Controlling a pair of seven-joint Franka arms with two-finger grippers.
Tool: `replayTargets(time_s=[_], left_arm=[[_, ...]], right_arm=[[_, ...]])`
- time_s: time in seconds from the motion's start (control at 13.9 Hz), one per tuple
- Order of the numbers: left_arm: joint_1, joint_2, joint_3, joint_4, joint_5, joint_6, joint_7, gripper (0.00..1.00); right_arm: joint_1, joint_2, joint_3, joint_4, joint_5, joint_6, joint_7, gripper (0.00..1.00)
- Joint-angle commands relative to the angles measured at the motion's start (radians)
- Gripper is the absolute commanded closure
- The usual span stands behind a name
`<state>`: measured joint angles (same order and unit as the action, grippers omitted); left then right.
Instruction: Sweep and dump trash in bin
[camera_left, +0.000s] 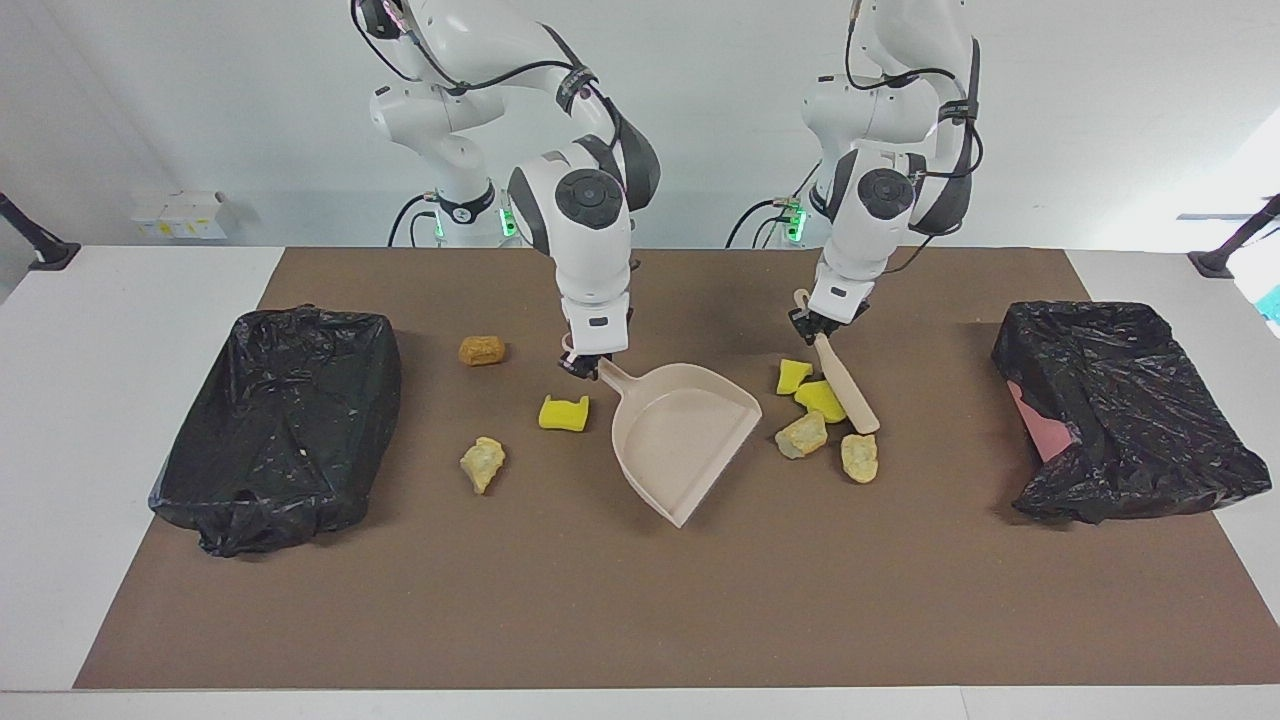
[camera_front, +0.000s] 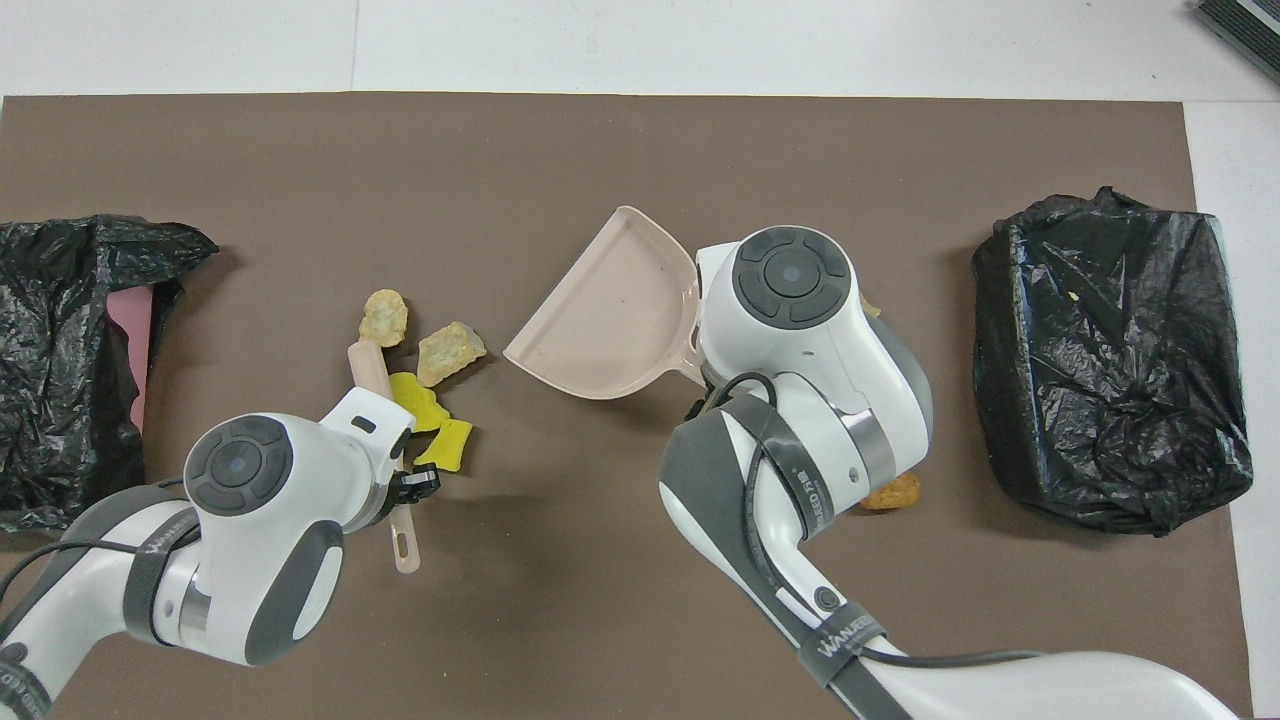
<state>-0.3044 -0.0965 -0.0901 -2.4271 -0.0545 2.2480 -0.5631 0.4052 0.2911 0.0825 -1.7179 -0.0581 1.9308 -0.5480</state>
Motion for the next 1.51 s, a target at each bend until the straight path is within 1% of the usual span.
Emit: replayTargets(time_s=[0.0,0.14,0.29,0.43,0.58,0.79,1.08,1.29,1.44], left_arm=[[-0.042,0.034,0.013,0.046,-0.022,-0.008,0.02,1.0],[-0.039,0.035,0.015,0.075,-0.022,-0.025,0.031,1.0],[-0.018,0.035,0.021,0.129,-0.021,-0.073,0.083,1.0],[0.036,0.04,0.021,0.155,-0.011,-0.082,0.164,1.0],[0.085,0.064,0.021,0.186,-0.007,-0.082,0.26,1.0],[0.131,0.099,0.021,0.236,0.068,-0.081,0.322,1.0],[0.171,0.214,0.021,0.367,0.103,-0.082,0.417,1.0],[0.183,0.271,0.021,0.451,0.189,-0.073,0.507,1.0],[0.206,0.308,0.021,0.515,0.217,-0.073,0.59,1.0]], right_arm=[[-0.016,-0.007,0.011,-0.006,-0.066,-0.009,-0.173,1.0],[-0.011,-0.004,0.011,-0.011,-0.103,-0.009,-0.255,1.0],[-0.009,0.005,0.011,-0.015,-0.138,-0.009,-0.326,1.0],[-0.003,0.011,0.011,-0.031,-0.172,-0.009,-0.381,1.0],[0.004,0.013,0.011,-0.055,-0.204,-0.007,-0.398,1.0],[0.006,0.013,0.011,-0.086,-0.22,0.008,-0.432,1.0],[0.007,0.008,0.013,-0.106,-0.221,0.008,-0.431,1.0],[0.027,-0.003,0.013,-0.129,-0.221,0.007,-0.42,1.0],[0.027,-0.009,0.013,-0.14,-0.22,0.005,-0.414,1.0]])
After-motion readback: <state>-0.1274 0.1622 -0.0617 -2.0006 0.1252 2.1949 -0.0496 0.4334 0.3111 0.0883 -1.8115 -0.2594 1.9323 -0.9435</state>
